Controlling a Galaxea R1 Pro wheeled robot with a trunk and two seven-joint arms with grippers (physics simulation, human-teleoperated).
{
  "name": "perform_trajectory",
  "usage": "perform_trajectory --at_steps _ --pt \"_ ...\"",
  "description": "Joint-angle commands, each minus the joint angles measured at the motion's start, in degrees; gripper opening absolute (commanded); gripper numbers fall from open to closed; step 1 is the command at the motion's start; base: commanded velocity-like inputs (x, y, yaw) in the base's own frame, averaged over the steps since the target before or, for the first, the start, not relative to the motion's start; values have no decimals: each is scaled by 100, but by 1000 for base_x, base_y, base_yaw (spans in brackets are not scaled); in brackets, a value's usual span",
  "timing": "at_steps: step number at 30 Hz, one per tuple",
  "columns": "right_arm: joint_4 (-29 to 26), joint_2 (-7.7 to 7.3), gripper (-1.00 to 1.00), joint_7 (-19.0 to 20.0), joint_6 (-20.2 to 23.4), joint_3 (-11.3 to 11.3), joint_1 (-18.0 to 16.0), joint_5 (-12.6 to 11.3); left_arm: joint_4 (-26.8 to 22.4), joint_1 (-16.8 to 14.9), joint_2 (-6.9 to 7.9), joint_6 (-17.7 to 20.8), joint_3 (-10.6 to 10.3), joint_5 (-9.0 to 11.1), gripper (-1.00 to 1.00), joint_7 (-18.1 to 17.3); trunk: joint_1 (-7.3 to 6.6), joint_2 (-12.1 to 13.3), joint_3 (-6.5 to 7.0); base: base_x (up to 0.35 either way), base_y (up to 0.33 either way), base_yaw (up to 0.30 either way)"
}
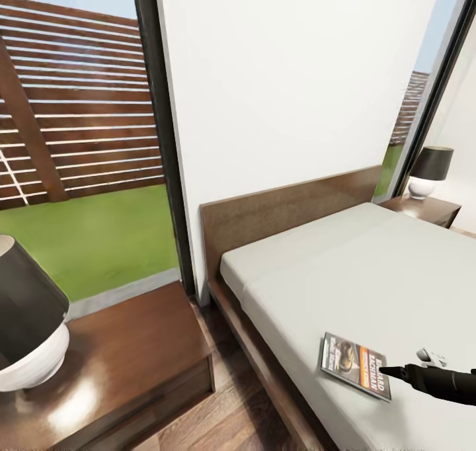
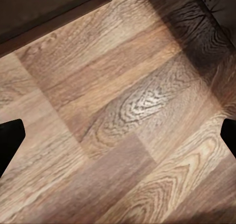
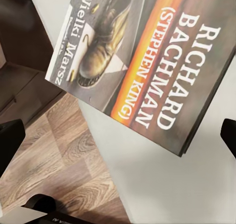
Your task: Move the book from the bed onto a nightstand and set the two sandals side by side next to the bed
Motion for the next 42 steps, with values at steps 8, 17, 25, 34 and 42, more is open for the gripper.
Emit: perform_trajectory --at_steps 8,17,25,34,42 --pt "-5 -4 100 -5 32 15 -5 -40 5 -4 3 -24 49 -51 100 -17 22 -44 -24 0 0 0" --pt "-10 -8 100 0 29 15 -5 -41 5 -4 -4 -28 46 -56 100 -17 22 -44 -24 26 0 0" --pt "-11 -12 100 -31 12 1 -5 -40 5 -4 1 -28 49 -54 100 -16 22 -44 -24 36 0 0" --pt "-37 -28 100 -26 -30 -12 -5 -47 5 -4 -1 -28 49 -52 100 -17 22 -44 -24 1 0 0" --pt "-37 -28 100 -26 -83 -13 -5 -46 5 -4 -3 -28 44 -52 100 -17 22 -44 -24 0 0 0"
